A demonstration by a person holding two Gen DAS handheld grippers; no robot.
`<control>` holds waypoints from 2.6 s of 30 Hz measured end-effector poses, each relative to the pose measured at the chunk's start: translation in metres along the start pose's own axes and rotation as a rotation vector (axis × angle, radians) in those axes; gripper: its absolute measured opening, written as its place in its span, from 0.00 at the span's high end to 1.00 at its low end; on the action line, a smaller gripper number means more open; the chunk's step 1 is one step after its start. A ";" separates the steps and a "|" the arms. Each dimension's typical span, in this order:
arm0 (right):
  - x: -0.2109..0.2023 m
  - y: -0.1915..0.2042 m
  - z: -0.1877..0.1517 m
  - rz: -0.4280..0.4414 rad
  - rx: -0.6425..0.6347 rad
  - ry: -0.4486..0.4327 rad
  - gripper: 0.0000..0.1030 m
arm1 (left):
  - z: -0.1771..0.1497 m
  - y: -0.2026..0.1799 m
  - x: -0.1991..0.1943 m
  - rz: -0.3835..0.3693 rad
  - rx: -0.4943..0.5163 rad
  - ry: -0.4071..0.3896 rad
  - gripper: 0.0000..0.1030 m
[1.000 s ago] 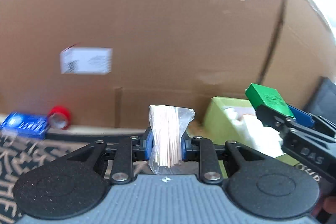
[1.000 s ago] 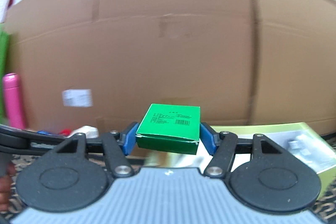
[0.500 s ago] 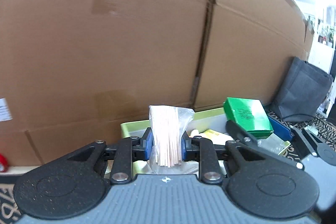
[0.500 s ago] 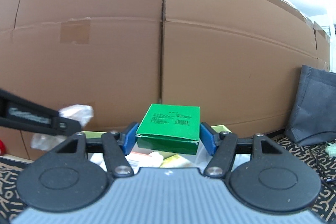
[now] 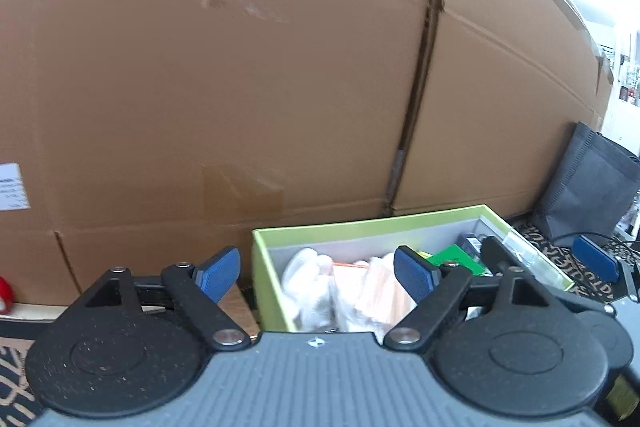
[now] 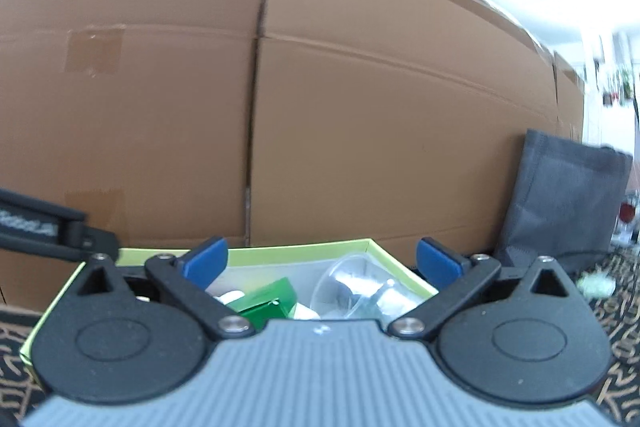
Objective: Organize objects
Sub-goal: 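Carry bag of sticks and green box into the lime-green box and open both tools, then move both tools back toward the blue medicine box by the pink bottle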
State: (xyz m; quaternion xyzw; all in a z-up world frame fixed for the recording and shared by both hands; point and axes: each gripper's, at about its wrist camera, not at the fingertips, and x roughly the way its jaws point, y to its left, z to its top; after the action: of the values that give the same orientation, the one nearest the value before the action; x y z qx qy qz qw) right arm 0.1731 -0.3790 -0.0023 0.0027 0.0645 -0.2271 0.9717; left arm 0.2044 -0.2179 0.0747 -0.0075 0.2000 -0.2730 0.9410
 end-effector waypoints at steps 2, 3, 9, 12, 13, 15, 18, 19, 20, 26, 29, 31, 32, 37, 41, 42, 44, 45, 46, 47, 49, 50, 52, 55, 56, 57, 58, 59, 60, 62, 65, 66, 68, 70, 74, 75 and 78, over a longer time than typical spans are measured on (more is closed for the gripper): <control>0.002 -0.003 0.001 0.019 0.035 0.008 0.00 | 0.002 -0.003 -0.010 0.017 0.004 -0.004 0.14; 0.000 -0.004 0.001 0.033 0.051 0.008 0.00 | 0.001 -0.002 -0.012 0.028 0.006 -0.004 0.14; -0.010 -0.002 0.004 0.162 0.120 -0.011 0.00 | -0.008 0.013 -0.040 0.126 0.004 -0.052 0.12; -0.015 0.009 0.003 0.183 0.091 -0.015 0.00 | -0.013 0.028 -0.051 0.174 -0.026 -0.048 0.12; -0.016 0.013 0.003 0.197 0.089 -0.014 0.00 | -0.015 0.034 -0.054 0.184 -0.043 -0.040 0.12; -0.019 0.019 0.000 0.236 0.089 -0.007 0.00 | -0.016 0.046 -0.057 0.213 -0.072 -0.009 0.12; -0.023 0.028 0.000 0.285 0.080 0.003 0.00 | -0.020 0.060 -0.061 0.282 -0.086 0.027 0.12; -0.025 0.031 -0.001 0.298 0.072 0.005 0.00 | -0.022 0.064 -0.061 0.300 -0.090 0.033 0.12; -0.025 0.035 0.000 0.308 0.063 0.006 0.00 | -0.023 0.069 -0.061 0.311 -0.097 0.039 0.12; -0.033 0.054 -0.005 0.349 0.003 0.017 0.00 | -0.035 0.104 -0.063 0.346 -0.177 0.080 0.12; -0.039 0.063 -0.007 0.381 -0.018 0.016 0.00 | -0.041 0.128 -0.071 0.384 -0.196 0.059 0.12; -0.043 0.070 -0.007 0.415 -0.029 0.017 0.00 | -0.048 0.150 -0.077 0.420 -0.204 0.043 0.12; -0.044 0.075 -0.007 0.433 -0.038 0.018 0.00 | -0.053 0.163 -0.079 0.432 -0.210 0.036 0.12; -0.056 0.101 -0.009 0.566 -0.070 0.061 0.00 | -0.069 0.214 -0.078 0.485 -0.195 0.084 0.12; -0.072 0.128 -0.017 0.674 -0.140 0.095 0.00 | -0.069 0.245 -0.086 0.526 -0.249 0.072 0.12; -0.077 0.135 -0.020 0.697 -0.170 0.099 0.00 | -0.069 0.249 -0.088 0.530 -0.262 0.071 0.12; -0.085 0.149 -0.025 0.739 -0.226 0.111 0.00 | -0.068 0.255 -0.090 0.533 -0.281 0.067 0.13; -0.088 0.154 -0.027 0.751 -0.246 0.117 0.00 | -0.067 0.258 -0.089 0.523 -0.282 0.070 0.13; -0.091 0.159 -0.030 0.765 -0.267 0.122 0.00 | -0.064 0.258 -0.087 0.507 -0.272 0.077 0.13; -0.093 0.163 -0.032 0.774 -0.284 0.125 0.00 | -0.063 0.258 -0.086 0.496 -0.254 0.081 0.13; -0.096 0.166 -0.034 0.778 -0.307 0.125 0.00 | -0.061 0.257 -0.086 0.520 -0.222 0.064 0.13; -0.097 0.167 -0.034 0.780 -0.311 0.126 0.00 | -0.060 0.260 -0.088 0.540 -0.225 0.056 0.13; -0.097 0.166 -0.034 0.777 -0.296 0.133 0.00 | -0.059 0.272 -0.089 0.560 -0.258 0.065 0.14; -0.089 0.166 -0.033 0.778 -0.248 0.169 0.00 | -0.057 0.295 -0.088 0.581 -0.261 0.092 0.17; -0.087 0.168 -0.034 0.780 -0.240 0.184 0.00 | -0.057 0.301 -0.087 0.582 -0.249 0.095 0.17; -0.086 0.171 -0.034 0.779 -0.238 0.193 0.00 | -0.057 0.306 -0.085 0.563 -0.237 0.109 0.17; -0.085 0.178 -0.034 0.776 -0.243 0.200 0.00 | -0.059 0.309 -0.083 0.538 -0.236 0.123 0.17; -0.082 0.186 -0.034 0.776 -0.257 0.203 0.00 | -0.061 0.311 -0.080 0.513 -0.240 0.130 0.17; -0.081 0.194 -0.035 0.775 -0.274 0.203 0.00 | -0.063 0.311 -0.077 0.494 -0.244 0.137 0.17; -0.077 0.213 -0.035 0.778 -0.309 0.205 0.00 | -0.062 0.309 -0.067 0.454 -0.233 0.171 0.15; -0.066 0.245 -0.032 0.761 -0.330 0.216 0.00 | -0.063 0.307 -0.056 0.487 -0.185 0.176 0.02; -0.062 0.255 -0.031 0.754 -0.334 0.219 0.00 | -0.063 0.309 -0.053 0.501 -0.179 0.174 0.00; -0.055 0.273 -0.032 0.744 -0.345 0.231 0.00 | -0.065 0.319 -0.050 0.478 -0.206 0.184 0.00; -0.048 0.288 -0.034 0.746 -0.352 0.255 0.01 | -0.065 0.327 -0.055 0.498 -0.234 0.167 0.00; -0.035 0.320 -0.036 0.759 -0.363 0.309 0.05 | -0.064 0.342 -0.070 0.571 -0.327 0.163 0.06; -0.032 0.327 -0.036 0.756 -0.374 0.312 0.06 | -0.066 0.345 -0.075 0.585 -0.365 0.148 0.06; -0.022 0.350 -0.036 0.744 -0.403 0.332 0.12 | -0.064 0.346 -0.081 0.610 -0.355 0.161 0.06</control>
State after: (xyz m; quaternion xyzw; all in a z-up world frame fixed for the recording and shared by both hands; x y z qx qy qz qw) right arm 0.3038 -0.0539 -0.0441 -0.1270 0.2568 0.1579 0.9450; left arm 0.2947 0.1242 0.0031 -0.0892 0.3107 0.0594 0.9445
